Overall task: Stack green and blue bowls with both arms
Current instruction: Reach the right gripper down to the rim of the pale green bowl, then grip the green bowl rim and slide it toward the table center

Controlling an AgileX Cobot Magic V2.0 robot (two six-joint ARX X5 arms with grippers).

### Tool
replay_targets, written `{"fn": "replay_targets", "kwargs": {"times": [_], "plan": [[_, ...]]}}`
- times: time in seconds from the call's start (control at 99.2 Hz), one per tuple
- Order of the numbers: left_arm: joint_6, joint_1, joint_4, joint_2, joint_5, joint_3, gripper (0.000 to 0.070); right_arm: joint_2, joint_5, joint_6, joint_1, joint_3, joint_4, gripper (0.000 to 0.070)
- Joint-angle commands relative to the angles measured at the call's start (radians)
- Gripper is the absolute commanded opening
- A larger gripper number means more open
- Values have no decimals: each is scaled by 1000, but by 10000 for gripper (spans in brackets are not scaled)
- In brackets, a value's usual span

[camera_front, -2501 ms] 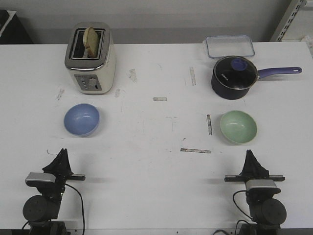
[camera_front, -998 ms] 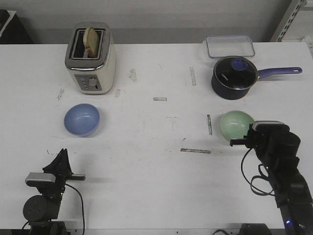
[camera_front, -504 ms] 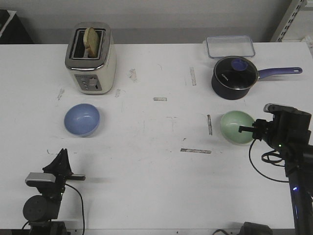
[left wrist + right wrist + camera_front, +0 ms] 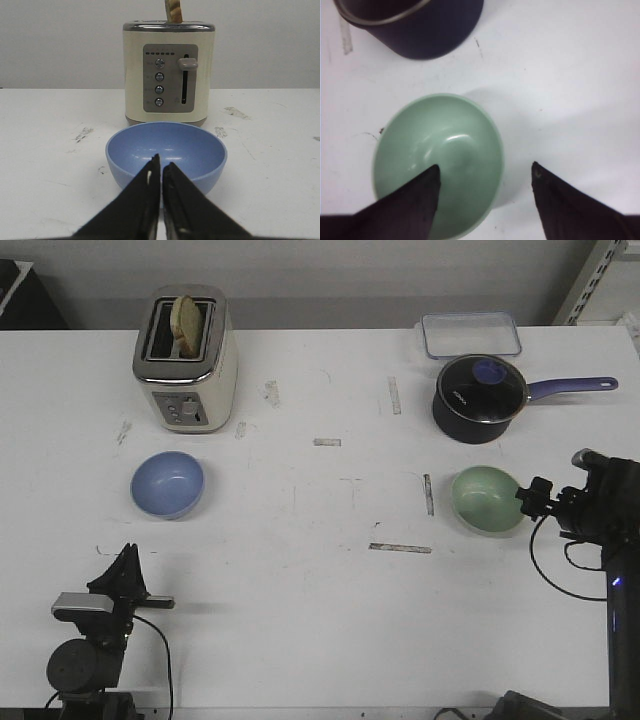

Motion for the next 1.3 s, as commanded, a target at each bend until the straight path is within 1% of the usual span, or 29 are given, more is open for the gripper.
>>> {"fn": "replay_targets", "kwargs": {"times": [0.0, 0.242, 0.303, 0.333, 0.373, 0.474, 0.534, 0.545, 0.857, 0.958, 1.069, 1.18, 1.24, 1.291], "plan": [[9, 1, 11, -2, 0, -21, 1, 58, 0, 7, 5, 18, 10, 418], [9, 1, 11, -2, 0, -21, 1, 188, -1, 0, 26, 16, 24, 416], [9, 1, 11, -2, 0, -21, 1, 209, -1, -8, 36, 16, 27, 411], [9, 1, 11, -2, 0, -21, 1, 217, 0, -8, 41, 16, 27, 396], [9, 1, 11, -2, 0, -21, 1, 224, -1, -8, 46, 16, 28, 346], [9, 1, 11, -2, 0, -21, 1, 229, 0, -7, 51, 16, 40, 118], [9, 1, 11, -2, 0, -21, 1, 229, 0, -7, 51, 16, 53, 6], [9, 1, 11, -2, 0, -21, 1, 229, -1, -7, 51, 16, 55, 0], [9, 1, 11, -2, 0, -21, 1, 196, -3, 16, 55, 49, 50, 0], [9, 1, 11, -2, 0, -21, 1, 159, -2, 56, 87, 78, 51, 0], [9, 1, 11, -2, 0, -21, 1, 122, -1, 140, 157, 84, 71, 0], [9, 1, 11, -2, 0, -21, 1, 112, 8, 167, 270, 84, 73, 0], [9, 1, 11, -2, 0, -21, 1, 113, 40, 206, 348, 84, 72, 0], [9, 1, 11, -2, 0, -21, 1, 114, 82, 234, 416, 84, 74, 0]]}}
